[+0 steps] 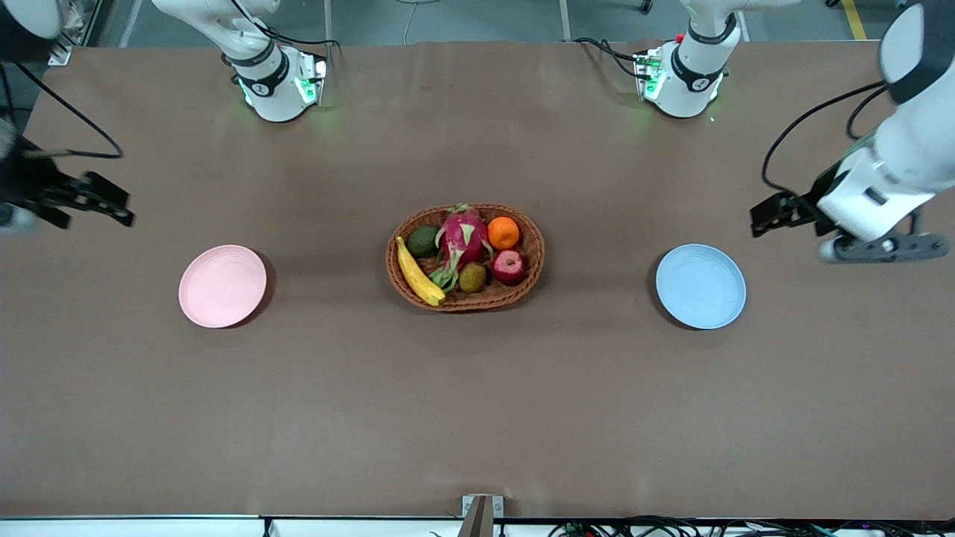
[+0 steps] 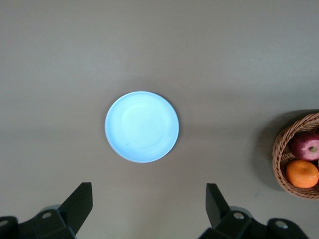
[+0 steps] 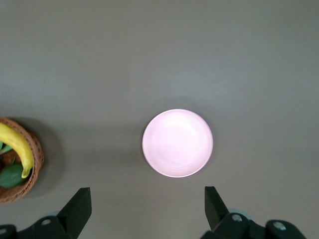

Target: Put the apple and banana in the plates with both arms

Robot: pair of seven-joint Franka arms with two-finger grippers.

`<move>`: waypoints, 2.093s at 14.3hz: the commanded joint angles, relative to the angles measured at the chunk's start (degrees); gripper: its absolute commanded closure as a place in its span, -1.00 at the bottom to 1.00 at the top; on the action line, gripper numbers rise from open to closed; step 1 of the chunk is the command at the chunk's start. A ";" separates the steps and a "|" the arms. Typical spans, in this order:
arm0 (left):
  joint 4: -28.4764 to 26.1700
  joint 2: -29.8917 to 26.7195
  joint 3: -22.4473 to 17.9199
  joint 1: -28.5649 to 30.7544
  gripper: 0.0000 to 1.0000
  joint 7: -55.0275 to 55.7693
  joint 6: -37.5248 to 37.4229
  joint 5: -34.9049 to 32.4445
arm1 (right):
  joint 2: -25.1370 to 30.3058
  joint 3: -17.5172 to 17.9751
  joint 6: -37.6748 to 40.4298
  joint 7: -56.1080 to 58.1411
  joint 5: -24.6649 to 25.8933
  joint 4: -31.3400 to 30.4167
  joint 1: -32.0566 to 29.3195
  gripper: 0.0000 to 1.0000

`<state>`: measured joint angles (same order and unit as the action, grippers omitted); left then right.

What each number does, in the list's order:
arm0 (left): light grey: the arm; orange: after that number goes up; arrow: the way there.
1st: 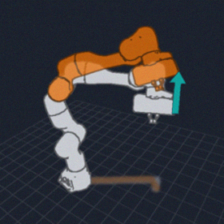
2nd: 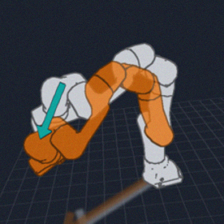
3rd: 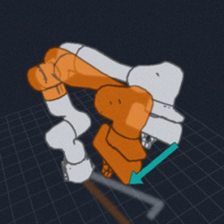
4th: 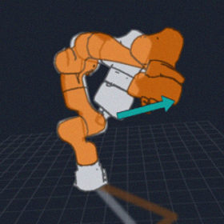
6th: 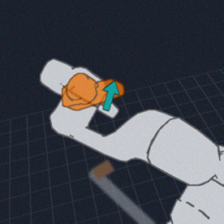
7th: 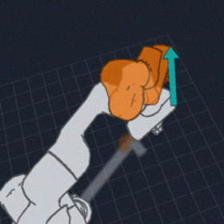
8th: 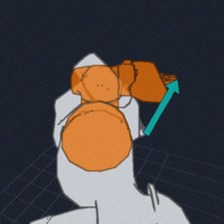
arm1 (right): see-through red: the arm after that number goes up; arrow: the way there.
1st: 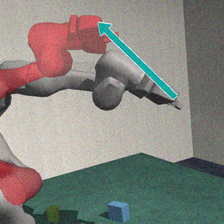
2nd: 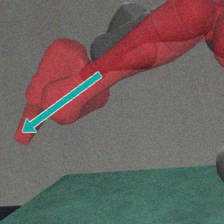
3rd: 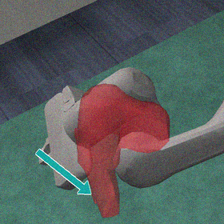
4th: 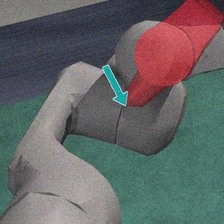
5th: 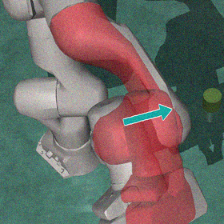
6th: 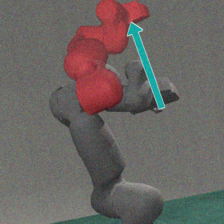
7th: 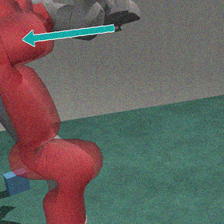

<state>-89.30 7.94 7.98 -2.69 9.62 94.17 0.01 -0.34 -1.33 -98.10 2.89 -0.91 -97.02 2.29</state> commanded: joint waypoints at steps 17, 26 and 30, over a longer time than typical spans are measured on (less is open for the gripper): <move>-0.26 22.37 0.28 -21.74 -1.00 40.55 23.32 5.95 | -28.65 0.28 -25.45 -0.61 -9.73 1.92 32.16 -1.00; -0.35 28.52 0.28 -26.57 -1.00 51.71 31.67 11.33 | -32.27 0.28 -31.09 -0.08 -9.20 3.16 33.65 -0.69; -2.45 29.93 0.28 -28.07 -1.00 55.41 36.42 11.42 | -33.41 0.28 -33.90 -0.08 -9.03 3.16 34.27 -0.57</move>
<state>-90.40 37.81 8.61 -29.88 63.51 128.04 10.51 -32.60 -0.60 -130.98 2.01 -9.13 -94.70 35.64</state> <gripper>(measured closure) 0.000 0.189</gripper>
